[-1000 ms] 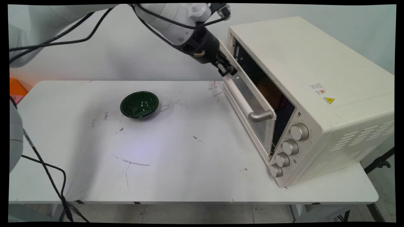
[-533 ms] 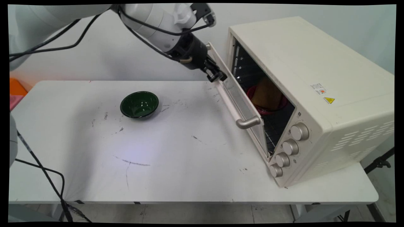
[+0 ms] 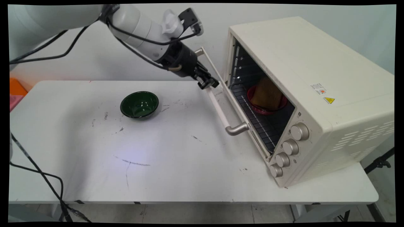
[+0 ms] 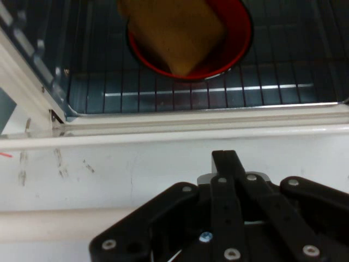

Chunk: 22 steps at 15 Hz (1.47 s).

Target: Open the oven

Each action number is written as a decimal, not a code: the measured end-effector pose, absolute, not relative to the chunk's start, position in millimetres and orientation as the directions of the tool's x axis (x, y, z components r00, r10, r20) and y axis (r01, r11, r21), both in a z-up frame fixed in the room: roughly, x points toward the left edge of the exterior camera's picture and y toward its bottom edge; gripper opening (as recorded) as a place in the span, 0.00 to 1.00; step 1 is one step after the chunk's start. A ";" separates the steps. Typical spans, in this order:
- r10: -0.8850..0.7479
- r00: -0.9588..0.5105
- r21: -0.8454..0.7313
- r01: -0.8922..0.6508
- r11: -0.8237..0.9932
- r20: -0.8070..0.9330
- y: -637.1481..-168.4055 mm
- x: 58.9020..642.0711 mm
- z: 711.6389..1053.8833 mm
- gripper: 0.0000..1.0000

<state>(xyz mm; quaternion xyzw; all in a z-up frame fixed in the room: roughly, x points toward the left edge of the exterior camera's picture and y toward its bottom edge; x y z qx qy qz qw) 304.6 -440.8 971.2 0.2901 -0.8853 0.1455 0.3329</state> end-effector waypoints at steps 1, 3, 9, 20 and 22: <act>-0.418 -0.607 -0.062 -0.612 0.788 0.675 -438.5 308.1 968.0 0.00; -0.421 -0.602 -0.058 -0.615 0.786 0.678 -433.7 315.9 960.6 0.00; -0.422 -0.588 -0.053 -0.623 0.781 0.690 -422.1 337.7 936.5 0.00; -0.392 -0.592 -0.076 -0.612 0.787 0.704 -414.7 369.7 890.7 0.00; -0.387 -0.593 -0.080 -0.609 0.789 0.706 -415.5 374.7 882.6 0.00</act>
